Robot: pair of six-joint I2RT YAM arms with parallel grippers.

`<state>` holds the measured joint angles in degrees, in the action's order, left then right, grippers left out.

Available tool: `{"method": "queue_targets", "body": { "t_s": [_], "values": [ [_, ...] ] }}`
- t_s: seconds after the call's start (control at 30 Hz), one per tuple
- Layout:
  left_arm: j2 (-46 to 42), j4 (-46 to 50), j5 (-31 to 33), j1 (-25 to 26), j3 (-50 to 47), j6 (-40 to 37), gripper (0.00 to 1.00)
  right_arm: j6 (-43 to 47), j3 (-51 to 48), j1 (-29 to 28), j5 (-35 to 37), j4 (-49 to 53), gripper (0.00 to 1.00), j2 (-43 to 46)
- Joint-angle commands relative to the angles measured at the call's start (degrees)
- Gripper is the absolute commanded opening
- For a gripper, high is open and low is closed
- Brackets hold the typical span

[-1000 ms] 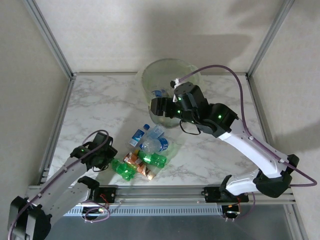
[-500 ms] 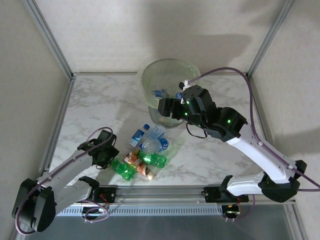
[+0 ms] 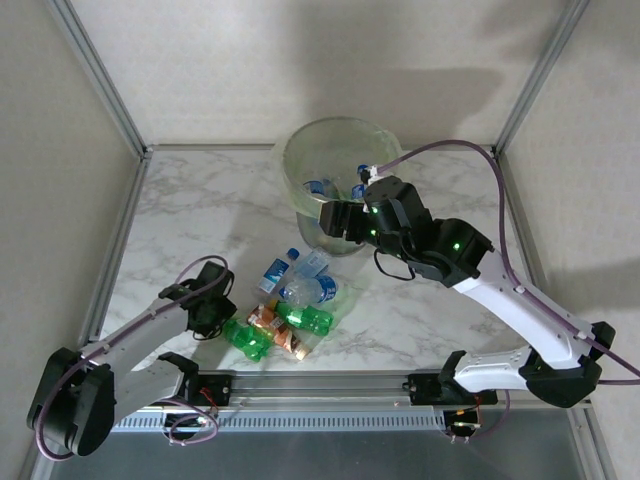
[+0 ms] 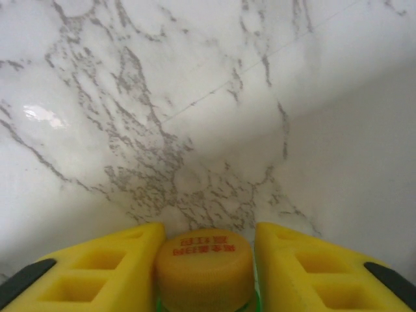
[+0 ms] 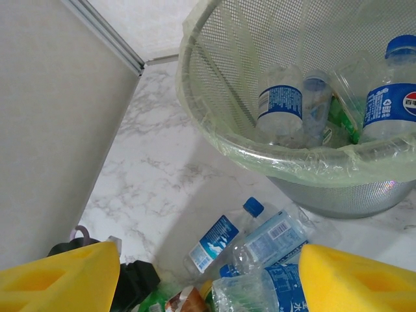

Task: Put the plastic bottles in the bin

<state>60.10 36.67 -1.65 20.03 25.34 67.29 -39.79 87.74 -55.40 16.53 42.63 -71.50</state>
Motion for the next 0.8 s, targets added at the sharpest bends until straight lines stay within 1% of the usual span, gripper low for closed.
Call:
{"method": "queue_targets", "body": {
  "t_s": [0.0, 0.13, 0.33, 0.43, 0.5, 0.6, 0.67, 0.77],
  "values": [
    [0.2, -1.77, 0.53, -0.82, -0.89, -0.18, 0.37, 0.68, 1.56, -0.54, 1.53, -1.05, 0.73, -0.53],
    [-0.71, -0.21, 1.98, -1.13, 1.1, -1.0, 0.36, 0.85, 1.62, -0.56, 1.26, -1.83, 0.73, -0.48],
    [-6.56, 4.98, 4.99, -1.73, 8.2, -0.01, 0.32, 1.2, 4.73, -0.51, 0.02, -1.05, 0.72, -1.7],
    [-7.63, 9.69, 7.26, -1.83, 15.63, -0.18, 0.31, 1.6, 6.13, -0.58, -0.53, -1.17, 0.72, -2.48],
    [-7.26, 11.72, 7.96, -2.45, 21.77, -1.9, 0.32, 1.66, 6.82, -0.56, -1.16, -0.88, 0.71, -2.92],
    [-4.43, 14.46, 9.11, -3.15, 33.25, -5.46, 0.32, 0.67, 4.67, -0.53, -2.61, -2.13, 0.72, -1.87],
    [-3.04, 14.15, 8.57, -3.31, 39.65, -7.06, 0.32, 0.02, 2.34, -0.5, -4.49, -4.6, 0.73, -0.88],
    [-2.4, 10.12, 5.05, -3.6, 45.32, -7.88, 0.32, -0.2, 1.41, -0.5, -8.34, -7.62, 0.78, -0.59]
  ]
}}
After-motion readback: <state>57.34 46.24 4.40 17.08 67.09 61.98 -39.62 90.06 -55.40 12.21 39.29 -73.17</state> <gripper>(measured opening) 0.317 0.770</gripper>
